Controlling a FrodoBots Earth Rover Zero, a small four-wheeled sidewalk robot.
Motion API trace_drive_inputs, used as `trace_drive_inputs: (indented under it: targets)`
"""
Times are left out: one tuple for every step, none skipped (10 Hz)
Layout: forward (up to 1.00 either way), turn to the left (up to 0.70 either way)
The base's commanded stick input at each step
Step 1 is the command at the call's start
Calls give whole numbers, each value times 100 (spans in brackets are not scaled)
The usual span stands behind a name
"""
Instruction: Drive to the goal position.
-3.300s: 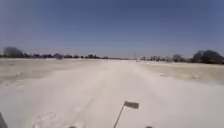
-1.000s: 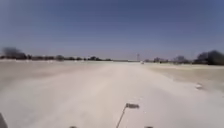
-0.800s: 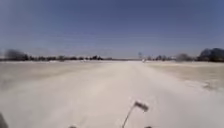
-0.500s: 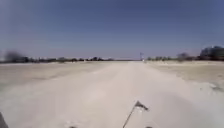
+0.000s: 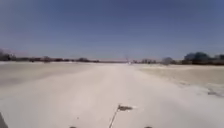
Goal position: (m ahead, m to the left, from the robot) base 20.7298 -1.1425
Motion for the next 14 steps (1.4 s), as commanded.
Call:
trace_drive_inputs:
  targets:
    - [70,0]
    - [70,0]
    - [70,0]
    - [70,0]
    - [70,0]
    - [70,0]
    - [70,0]
    - [70,0]
    - [70,0]
    - [70,0]
    - [70,0]
    - [70,0]
    - [70,0]
    - [70,0]
